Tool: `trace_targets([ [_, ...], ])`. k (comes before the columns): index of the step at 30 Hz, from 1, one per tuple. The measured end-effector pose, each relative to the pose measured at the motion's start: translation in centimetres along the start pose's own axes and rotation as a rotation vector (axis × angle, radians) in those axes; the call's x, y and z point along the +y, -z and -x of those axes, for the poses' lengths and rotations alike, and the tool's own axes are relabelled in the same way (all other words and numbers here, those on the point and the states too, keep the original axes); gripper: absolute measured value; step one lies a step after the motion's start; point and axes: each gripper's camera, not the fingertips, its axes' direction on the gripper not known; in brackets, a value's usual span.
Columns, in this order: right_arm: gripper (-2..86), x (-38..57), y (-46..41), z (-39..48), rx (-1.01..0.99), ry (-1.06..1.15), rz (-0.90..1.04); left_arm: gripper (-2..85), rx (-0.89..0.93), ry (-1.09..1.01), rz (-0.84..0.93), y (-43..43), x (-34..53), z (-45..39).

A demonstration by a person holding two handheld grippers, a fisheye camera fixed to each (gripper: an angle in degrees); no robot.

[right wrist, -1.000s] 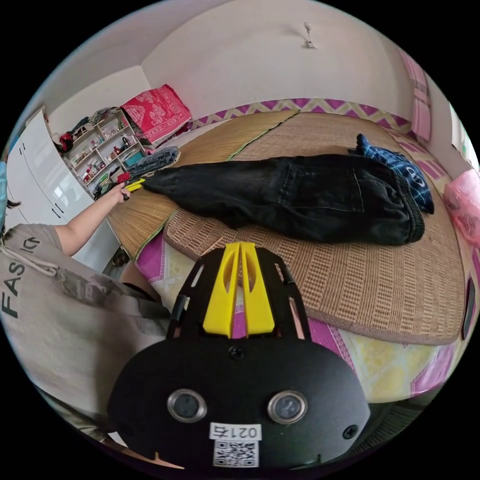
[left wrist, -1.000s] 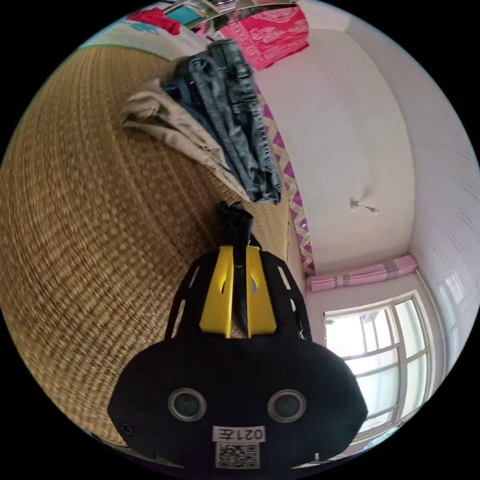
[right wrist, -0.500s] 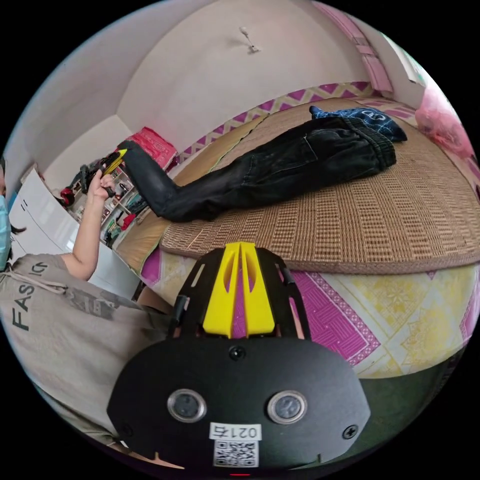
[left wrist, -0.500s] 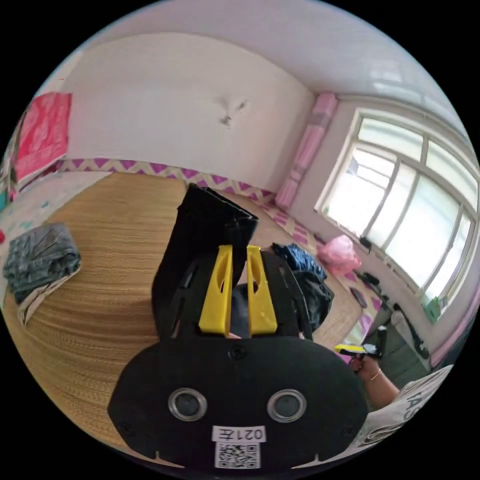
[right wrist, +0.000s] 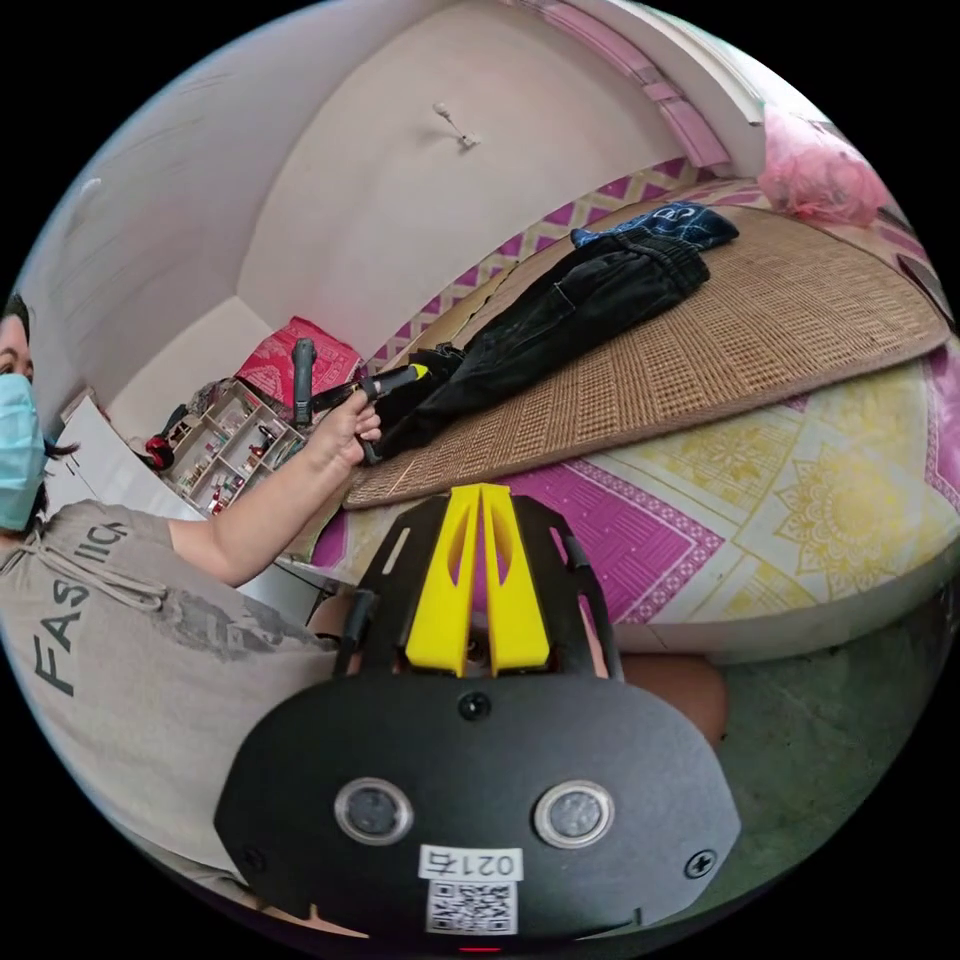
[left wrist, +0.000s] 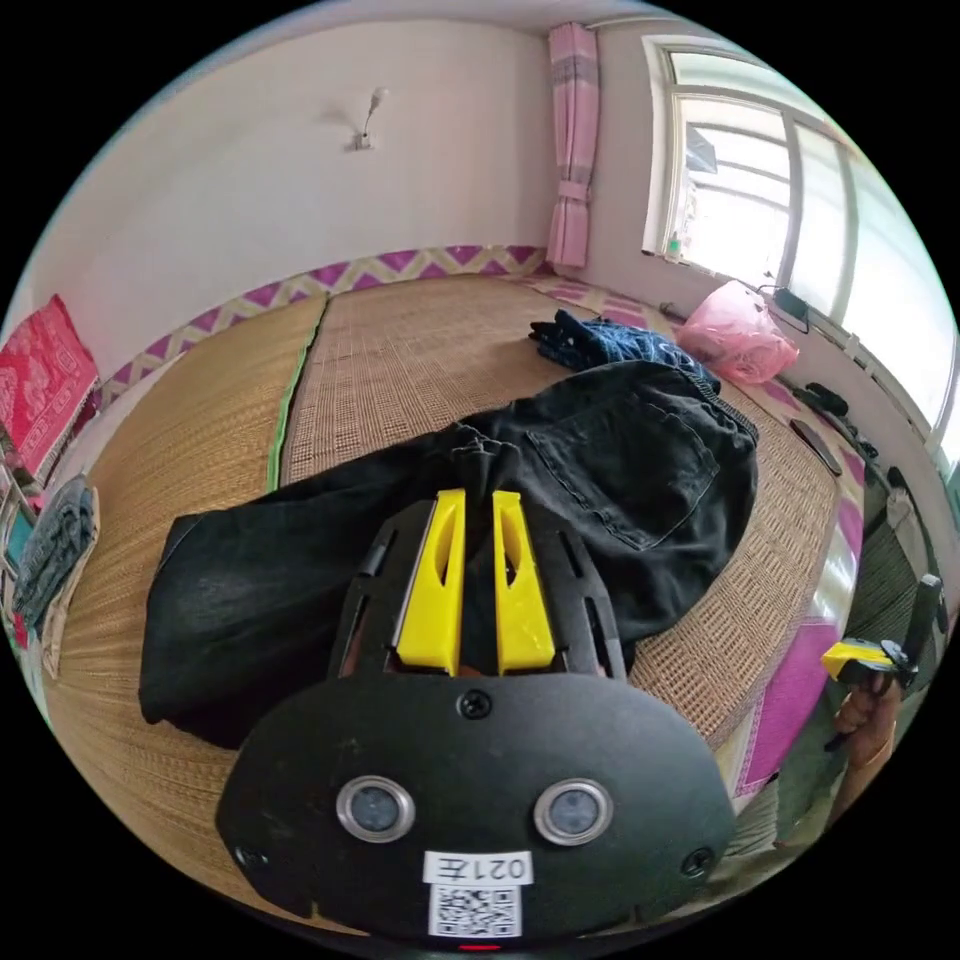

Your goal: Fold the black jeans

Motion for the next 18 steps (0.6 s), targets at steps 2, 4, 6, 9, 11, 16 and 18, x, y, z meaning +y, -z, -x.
trace_targets([
  [2, -0.5, -0.2, 0.4, -0.6, -0.013, -0.002, -0.009, 7.2, 0.069, -0.051, 0.185, -3.8, 0.0, -0.5],
  [4, -0.4, -0.9, 0.4, -0.9, -0.019, 0.008, -0.004, 8.6, 0.107, -0.054, 0.124, -2.9, 0.1, -0.1],
  [6, -0.1, -2.1, 0.9, -1.0, -0.013, 0.031, -0.007, 9.8, 0.228, -0.033, 0.114, -2.6, 0.2, 1.3],
  [9, 1.5, -4.6, 1.9, -1.8, 0.029, 0.014, -0.045, 6.9, 0.379, -0.033, 0.026, -1.1, 1.1, 4.1],
  [11, 4.7, -6.6, 2.5, -3.1, 0.081, -0.05, -0.093, 4.7, 0.45, -0.066, -0.048, 0.8, 1.8, 5.5],
  [16, 11.7, -12.6, 1.4, -9.4, 0.04, -0.334, -0.15, 1.2, 0.419, -0.142, -0.139, 5.8, 4.0, 8.3],
  [18, 13.3, -14.7, -0.3, -11.8, -0.004, -0.467, -0.174, 1.1, 0.384, -0.148, -0.123, 7.4, 5.2, 10.0],
])
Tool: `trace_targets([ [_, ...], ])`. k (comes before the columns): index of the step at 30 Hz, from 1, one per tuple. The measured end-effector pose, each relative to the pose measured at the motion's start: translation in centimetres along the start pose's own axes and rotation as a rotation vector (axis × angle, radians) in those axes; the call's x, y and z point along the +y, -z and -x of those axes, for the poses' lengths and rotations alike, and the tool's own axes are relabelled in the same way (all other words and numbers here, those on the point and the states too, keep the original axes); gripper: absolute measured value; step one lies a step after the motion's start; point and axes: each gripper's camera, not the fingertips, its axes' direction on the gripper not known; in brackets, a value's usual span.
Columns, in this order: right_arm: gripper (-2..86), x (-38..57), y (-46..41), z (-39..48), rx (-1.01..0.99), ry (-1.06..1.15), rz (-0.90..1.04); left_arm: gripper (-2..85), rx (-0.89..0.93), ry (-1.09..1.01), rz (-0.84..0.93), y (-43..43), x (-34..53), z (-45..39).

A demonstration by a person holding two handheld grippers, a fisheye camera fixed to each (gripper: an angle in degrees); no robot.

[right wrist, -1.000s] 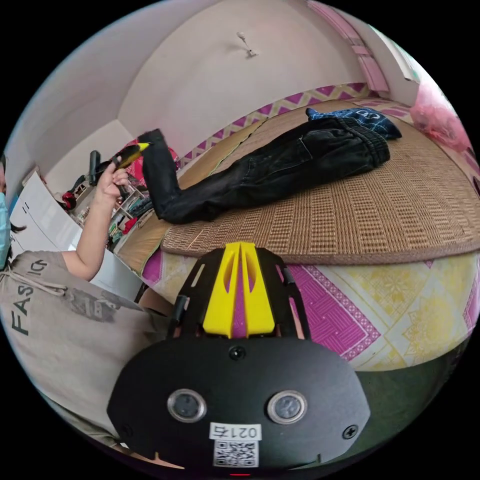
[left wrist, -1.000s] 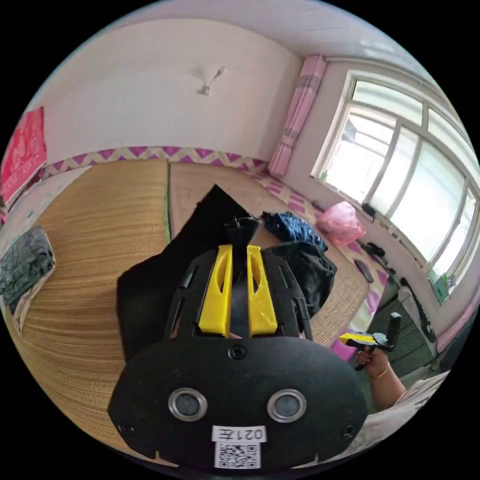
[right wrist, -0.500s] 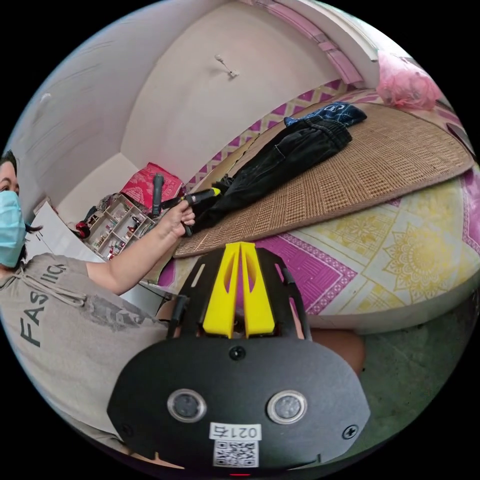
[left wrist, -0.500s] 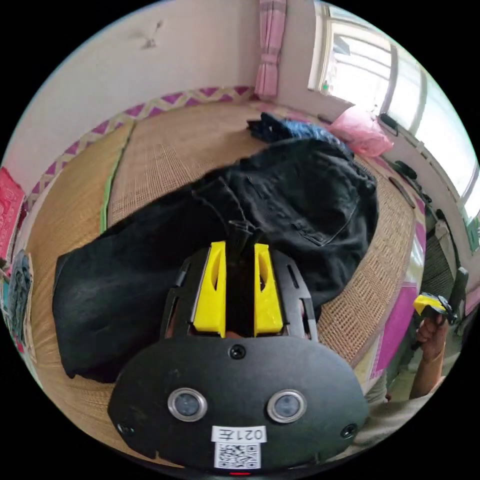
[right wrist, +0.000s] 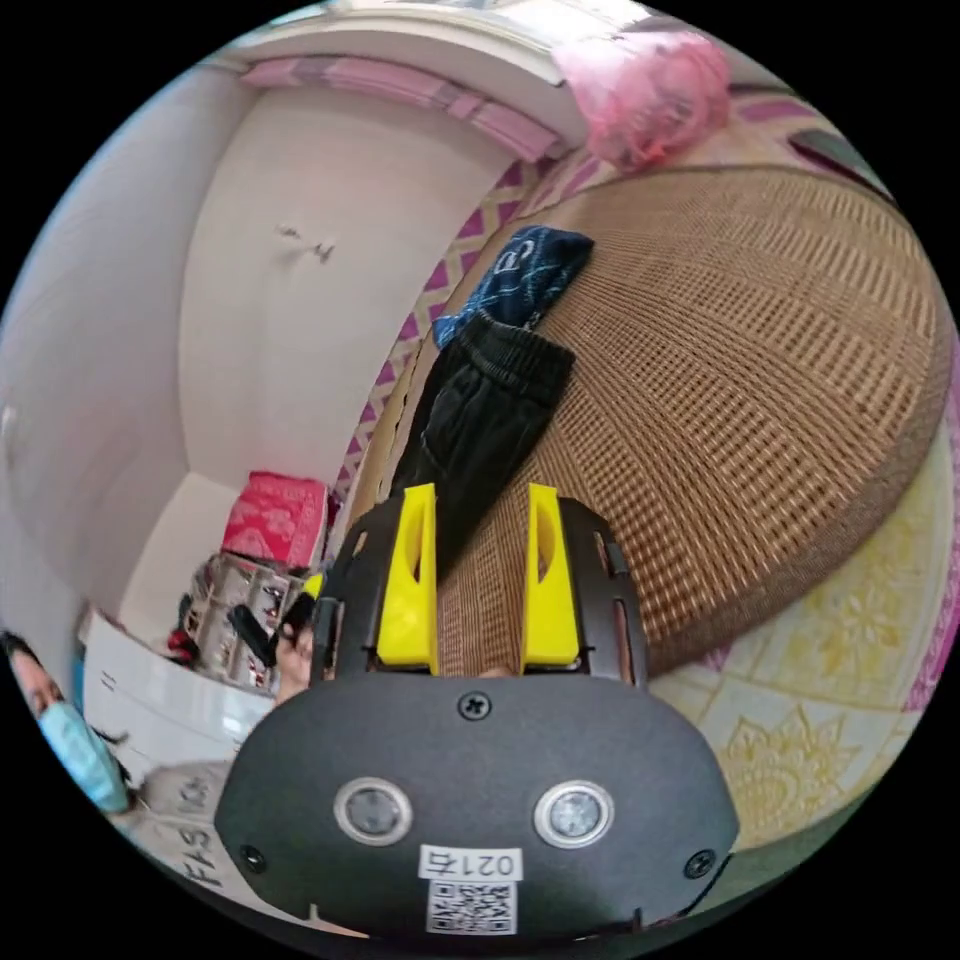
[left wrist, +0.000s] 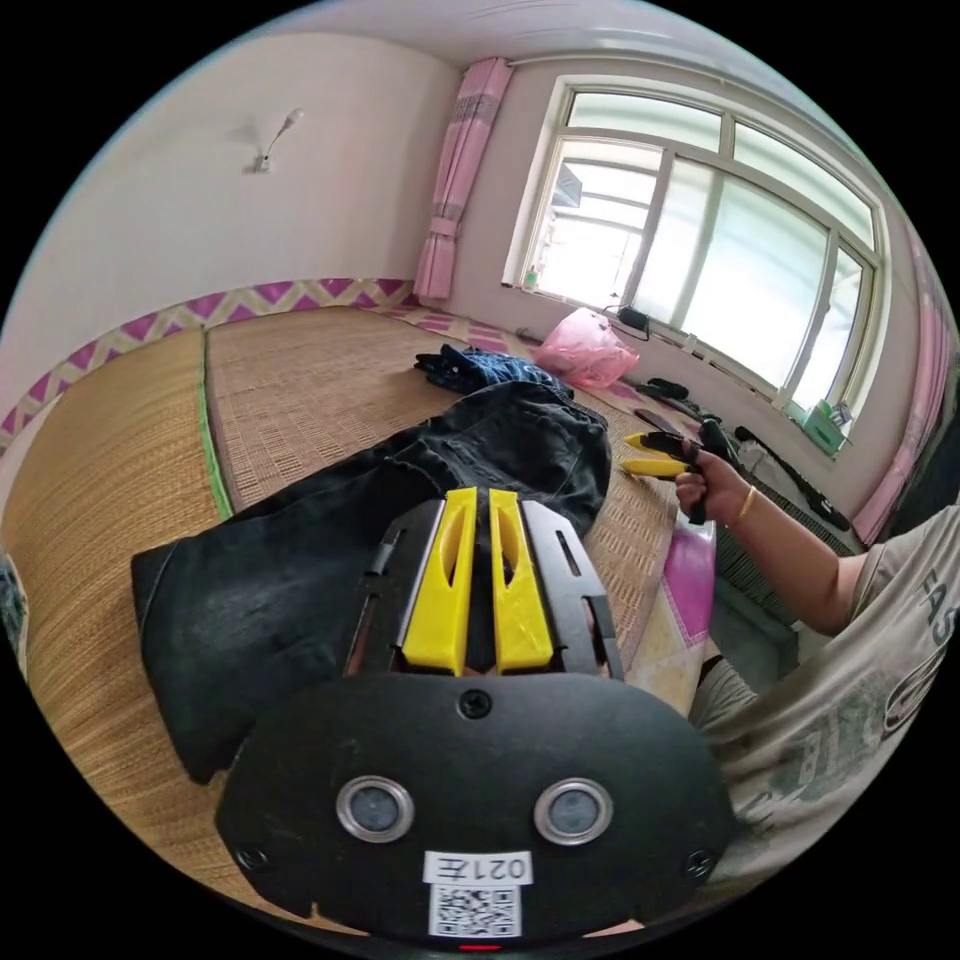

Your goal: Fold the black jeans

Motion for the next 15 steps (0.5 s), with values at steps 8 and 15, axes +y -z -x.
trace_targets([
  [8, 9.4, -2.8, -6.3, 0.2, -0.136, -0.254, -0.065, 2.7, -0.018, 0.069, 0.012, 6.8, 4.8, 4.7],
  [15, 4.4, -1.7, -5.4, 14.8, -0.018, 0.05, -0.143, -0.6, -0.036, 0.171, -0.026, 12.8, 9.7, 9.2],
])
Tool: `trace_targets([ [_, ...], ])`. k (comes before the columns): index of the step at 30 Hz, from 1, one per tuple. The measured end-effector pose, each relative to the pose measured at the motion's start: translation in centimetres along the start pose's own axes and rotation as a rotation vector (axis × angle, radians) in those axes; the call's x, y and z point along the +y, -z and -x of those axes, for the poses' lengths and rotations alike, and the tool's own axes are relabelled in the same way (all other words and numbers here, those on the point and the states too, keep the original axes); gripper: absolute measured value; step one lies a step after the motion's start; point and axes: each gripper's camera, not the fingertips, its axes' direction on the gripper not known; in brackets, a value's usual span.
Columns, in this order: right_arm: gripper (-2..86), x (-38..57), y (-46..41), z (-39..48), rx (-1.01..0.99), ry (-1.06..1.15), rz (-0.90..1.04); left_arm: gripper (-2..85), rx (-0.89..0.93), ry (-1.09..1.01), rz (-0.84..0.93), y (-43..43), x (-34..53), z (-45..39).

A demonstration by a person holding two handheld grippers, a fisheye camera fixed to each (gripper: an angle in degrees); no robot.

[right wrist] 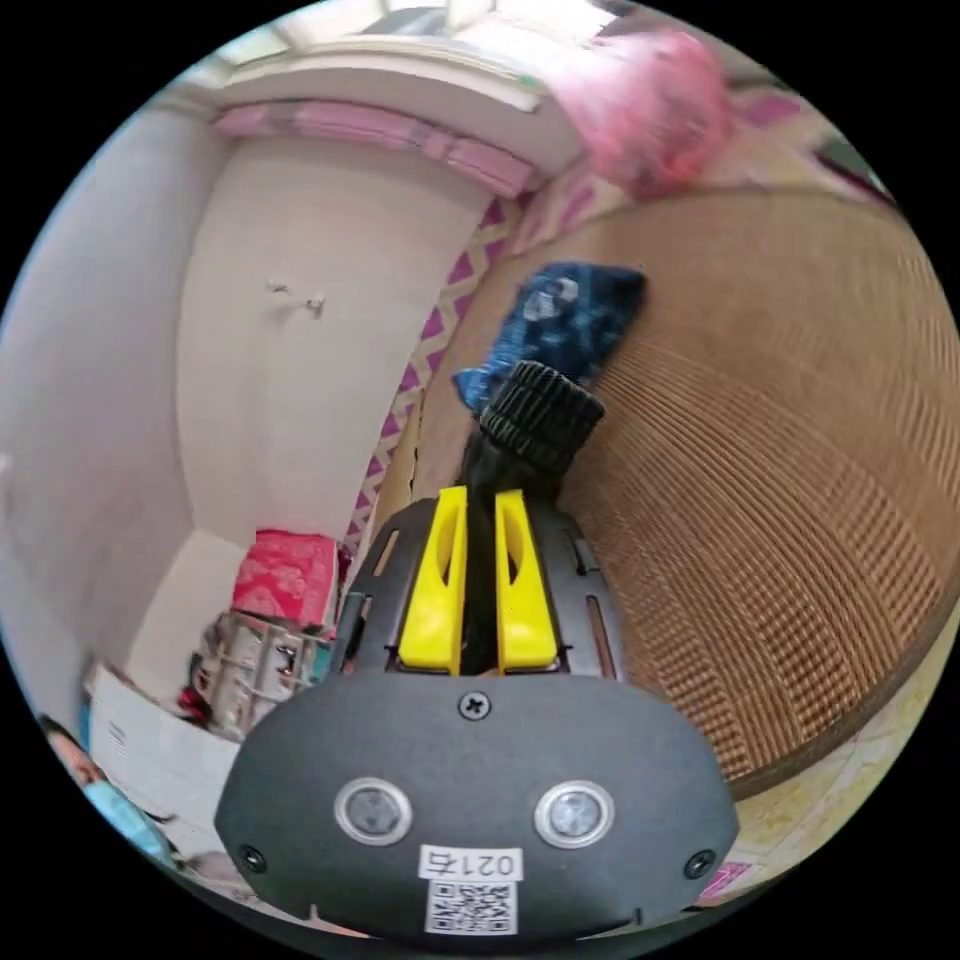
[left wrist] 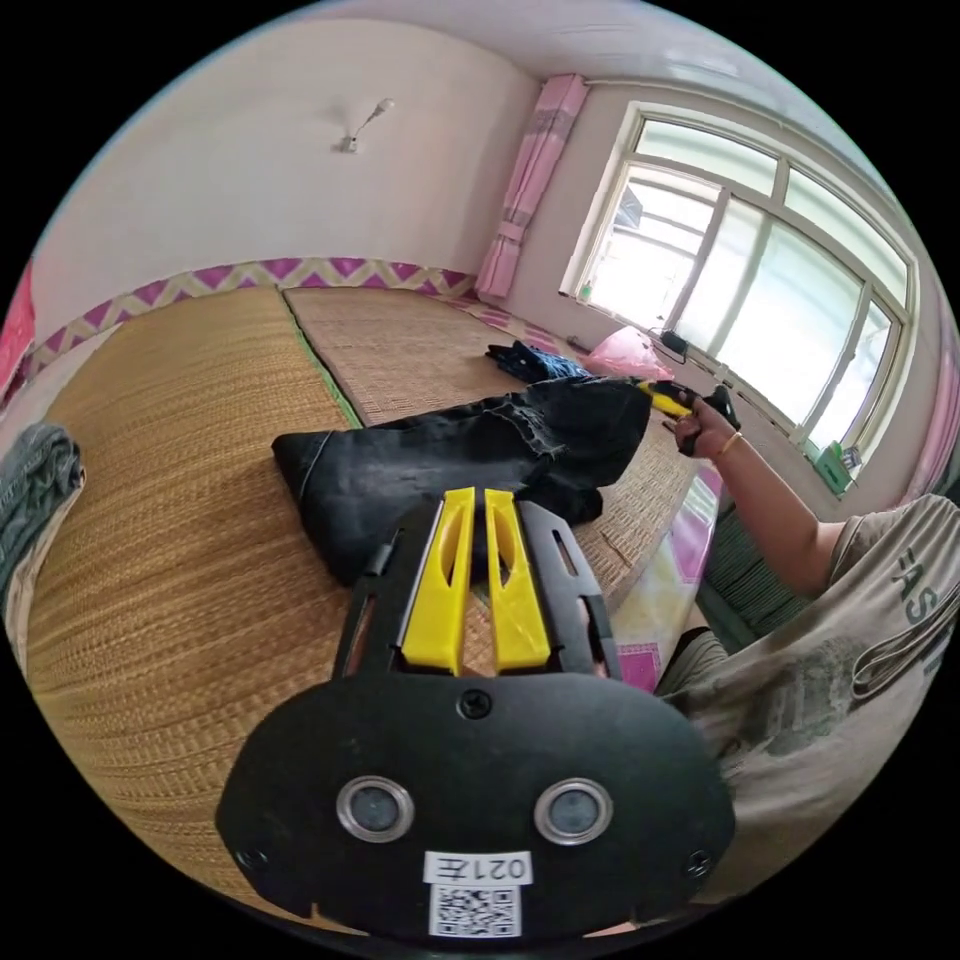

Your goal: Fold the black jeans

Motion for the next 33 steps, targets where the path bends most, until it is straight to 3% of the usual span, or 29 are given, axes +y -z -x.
trace_targets([
  [4, 3.4, 2.8, -3.8, 17.3, 0.104, 0.419, 0.06, -0.9, 0.01, 0.054, -0.03, 2.1, 2.0, 2.6],
  [6, 3.2, 8.5, -9.0, 28.7, 0.209, 0.721, 0.128, -0.9, 0.024, 0.09, -0.057, 3.3, 3.6, 4.1],
  [9, 3.2, 19.9, -17.1, 39.0, 0.32, 1.087, 0.206, -1.0, 0.031, 0.137, -0.087, 4.8, 5.7, 5.8],
  [13, 3.2, 36.4, -27.4, 43.5, 0.419, 1.471, 0.363, -1.0, 0.004, 0.17, -0.101, 6.7, 7.9, 7.4],
  [15, 3.1, 46.1, -33.7, 42.2, 0.511, 1.66, 0.532, -1.0, -0.01, 0.183, -0.103, 8.3, 9.2, 8.3],
  [18, 3.0, 50.7, -33.9, 42.6, 0.607, 1.757, 0.425, -1.0, -0.038, 0.196, -0.14, 10.8, 10.4, 9.3],
  [21, 3.0, 51.2, -31.2, 45.8, 0.572, 1.705, 0.292, -0.9, -0.031, 0.212, -0.171, 11.6, 10.7, 10.0],
  [26, 4.3, 59.2, -35.9, 42.6, 0.649, 1.921, 0.378, -0.5, 0.03, 0.256, -0.158, 10.1, 9.6, 10.9],
  [28, 5.0, 60.5, -35.1, 42.0, 0.672, 1.954, 0.274, 0.2, 0.046, 0.271, -0.155, 9.9, 9.1, 11.0],
  [33, 6.9, 53.0, -26.7, 45.1, 0.394, 1.594, 0.364, 3.8, 0.167, 0.202, -0.243, 10.0, 4.5, 9.5],
])
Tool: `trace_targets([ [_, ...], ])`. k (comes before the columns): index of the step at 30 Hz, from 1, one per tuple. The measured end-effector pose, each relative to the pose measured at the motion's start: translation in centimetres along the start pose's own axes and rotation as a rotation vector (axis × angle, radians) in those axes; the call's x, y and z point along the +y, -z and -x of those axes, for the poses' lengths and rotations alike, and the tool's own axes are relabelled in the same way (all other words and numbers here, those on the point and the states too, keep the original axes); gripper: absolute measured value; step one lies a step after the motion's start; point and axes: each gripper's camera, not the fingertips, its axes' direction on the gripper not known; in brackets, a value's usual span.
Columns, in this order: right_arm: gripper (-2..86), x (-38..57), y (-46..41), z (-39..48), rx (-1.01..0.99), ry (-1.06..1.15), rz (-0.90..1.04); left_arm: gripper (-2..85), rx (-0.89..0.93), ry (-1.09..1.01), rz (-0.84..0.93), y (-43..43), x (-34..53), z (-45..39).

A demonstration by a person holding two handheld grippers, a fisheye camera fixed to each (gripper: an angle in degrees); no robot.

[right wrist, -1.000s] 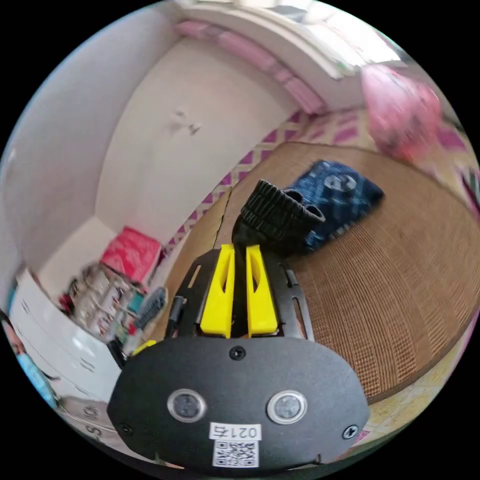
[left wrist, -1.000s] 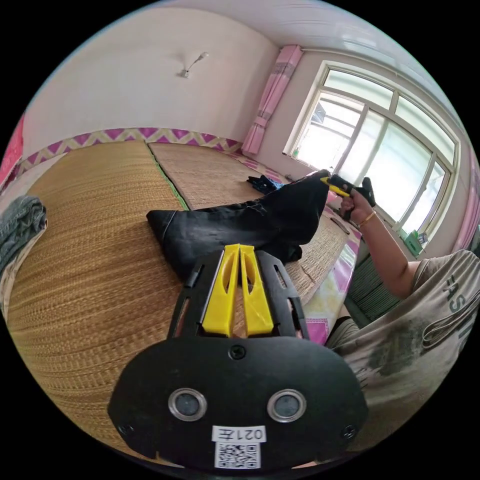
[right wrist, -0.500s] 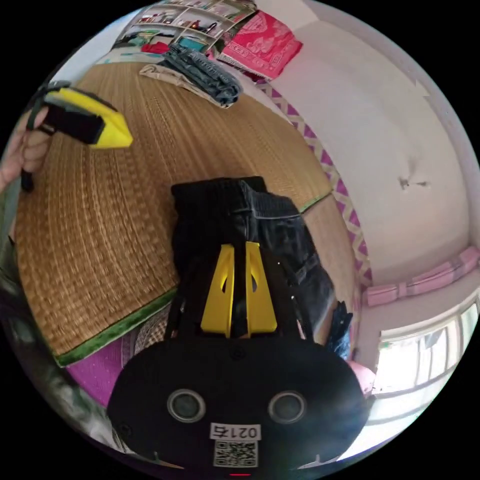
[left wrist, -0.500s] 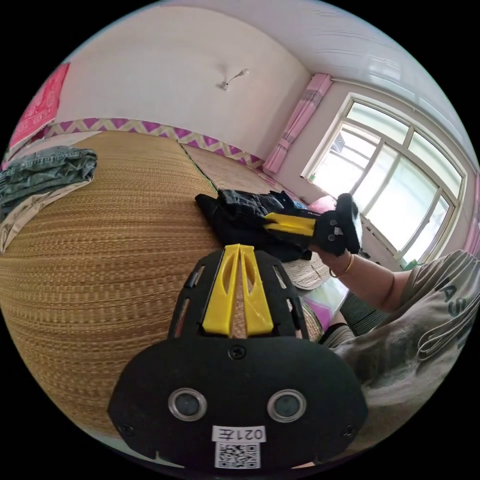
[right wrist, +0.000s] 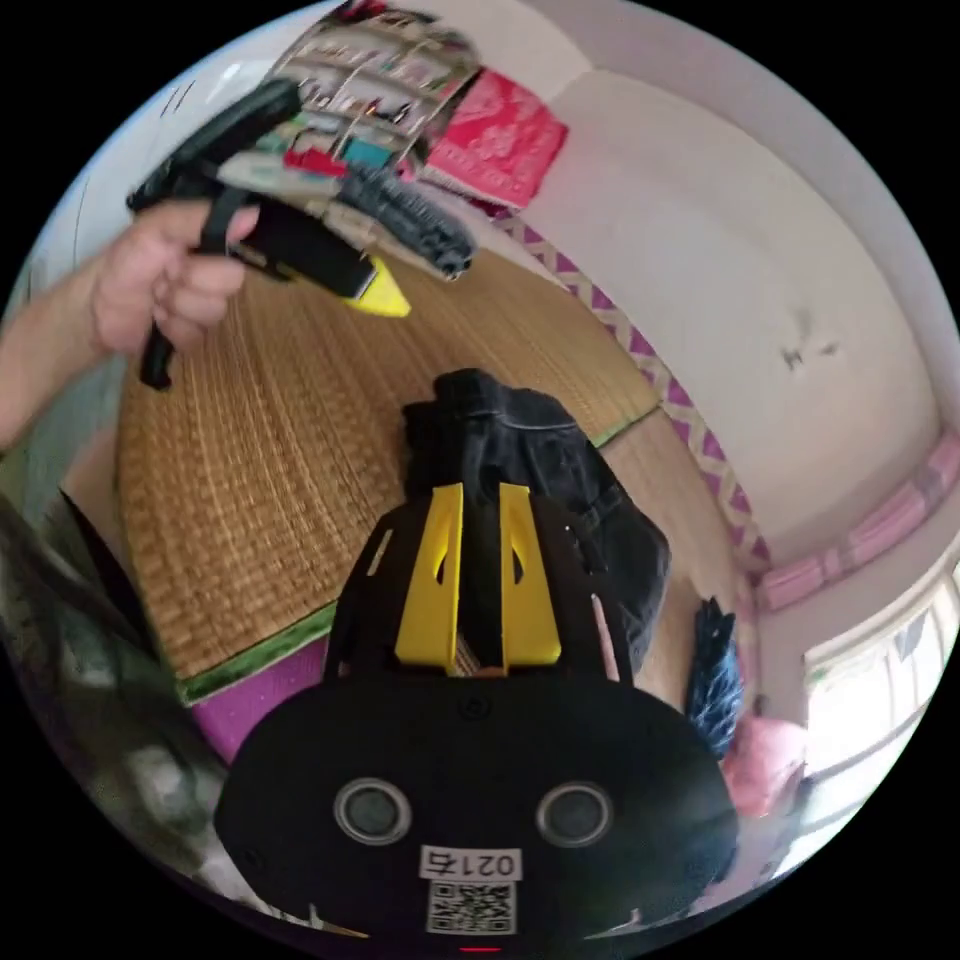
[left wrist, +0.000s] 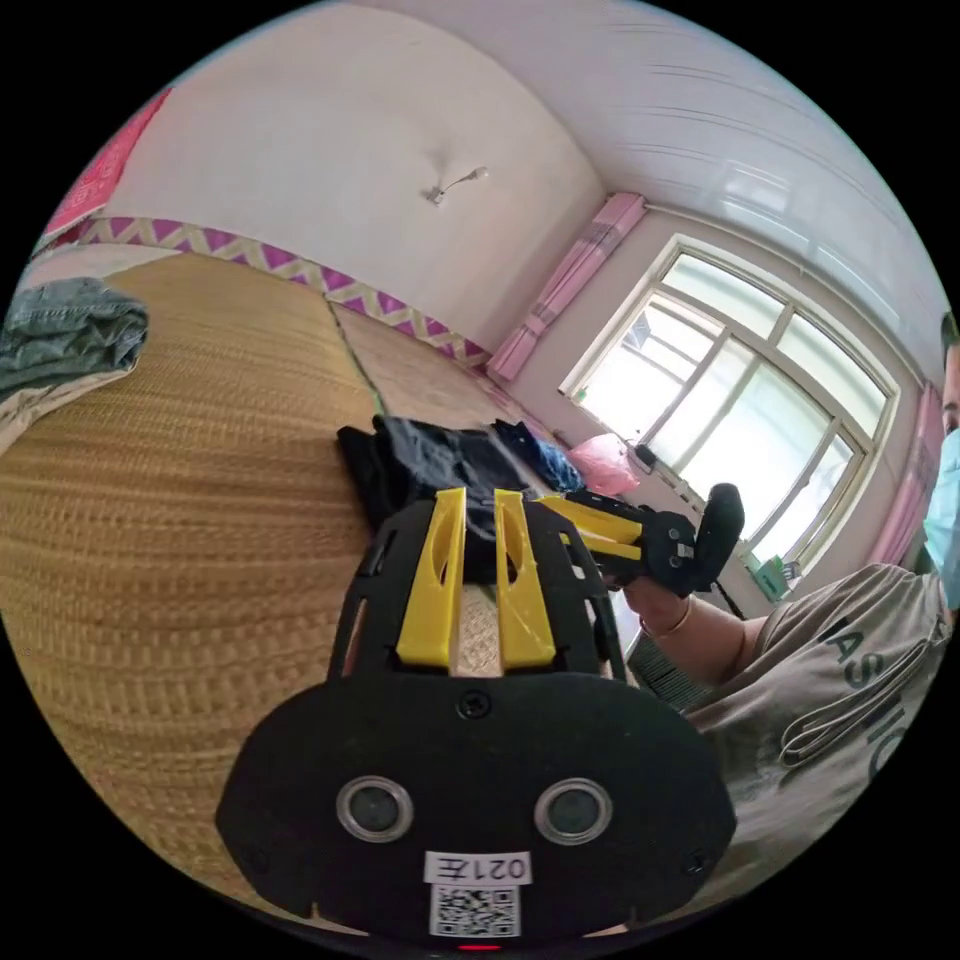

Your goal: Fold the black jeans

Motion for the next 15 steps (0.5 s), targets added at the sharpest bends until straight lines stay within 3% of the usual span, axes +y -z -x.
trace_targets([
  [2, 7.2, 1.6, 2.1, -3.7, 0.051, -0.123, -0.035, 2.9, 0.028, -0.052, 0.008, -2.3, -2.2, -1.5],
  [5, 6.8, 5.1, 2.4, -9.3, 0.177, -0.284, 0.008, -0.2, -0.075, -0.066, 0.073, -7.7, -4.7, -1.8],
  [7, 5.4, 7.4, 0.8, -11.3, 0.135, -0.329, 0.088, -0.7, -0.187, 0.032, 0.182, -11.4, -4.9, 1.0],
  [8, 2.3, 9.0, -0.7, -11.7, 0.062, -0.335, 0.14, -0.8, -0.288, 0.096, 0.291, -13.5, -4.1, 3.4],
  [9, 0.5, 10.8, -3.0, -11.6, -0.052, -0.327, 0.225, -0.9, -0.277, 0.106, 0.346, -14.5, -3.2, 5.2],
  [11, -0.1, 14.1, -5.2, -10.9, -0.149, -0.352, 0.231, -0.9, -0.195, 0.182, 0.318, -13.4, -3.3, 6.7],
  [15, -0.5, 14.8, -3.2, -10.1, -0.084, -0.282, 0.293, -1.0, -0.224, 0.163, 0.311, -12.7, -3.4, 6.2],
])
